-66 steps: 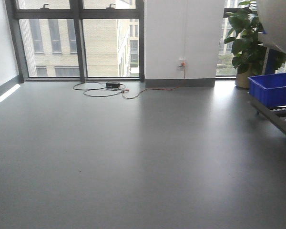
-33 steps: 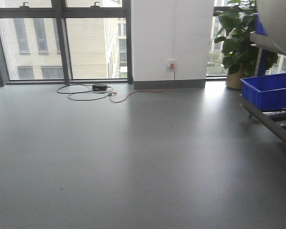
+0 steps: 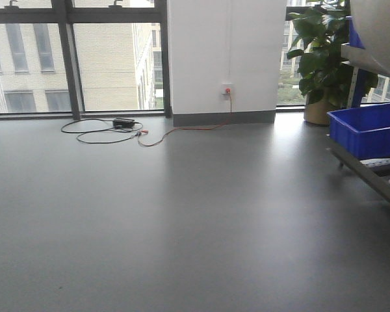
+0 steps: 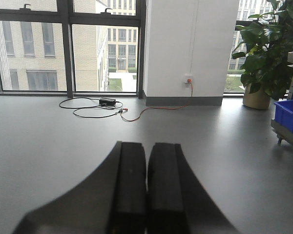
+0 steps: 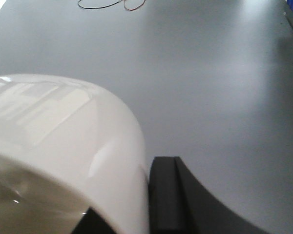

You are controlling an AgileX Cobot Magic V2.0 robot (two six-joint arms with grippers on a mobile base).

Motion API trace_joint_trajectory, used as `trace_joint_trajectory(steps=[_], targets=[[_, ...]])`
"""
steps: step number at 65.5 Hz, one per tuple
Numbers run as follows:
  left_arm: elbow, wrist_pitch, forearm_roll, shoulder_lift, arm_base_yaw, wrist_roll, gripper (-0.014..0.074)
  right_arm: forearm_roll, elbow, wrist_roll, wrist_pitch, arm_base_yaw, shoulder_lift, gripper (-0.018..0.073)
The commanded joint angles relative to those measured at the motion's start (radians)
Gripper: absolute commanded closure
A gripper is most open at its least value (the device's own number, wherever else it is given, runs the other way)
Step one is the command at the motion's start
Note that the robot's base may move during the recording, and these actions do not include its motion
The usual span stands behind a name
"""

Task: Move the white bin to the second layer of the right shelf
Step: 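Drive toward the windows with the bin held in the right gripper, then turn toward the roller shelf rack and approach its blue bins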

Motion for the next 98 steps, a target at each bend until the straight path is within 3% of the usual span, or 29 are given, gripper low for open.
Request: trace_joint_trajectory(steps=[1, 98], targets=[[0.037, -0.086, -0.009, -0.003, -0.006, -0.01, 0.0512, 0.008, -0.029, -0.004, -0.09, -0.005, 0.006, 0.0504], [0.037, -0.086, -0.009, -0.003, -0.006, -0.01, 0.0512, 0.008, -0.029, -0.004, -0.09, -0.005, 0.006, 0.0504]])
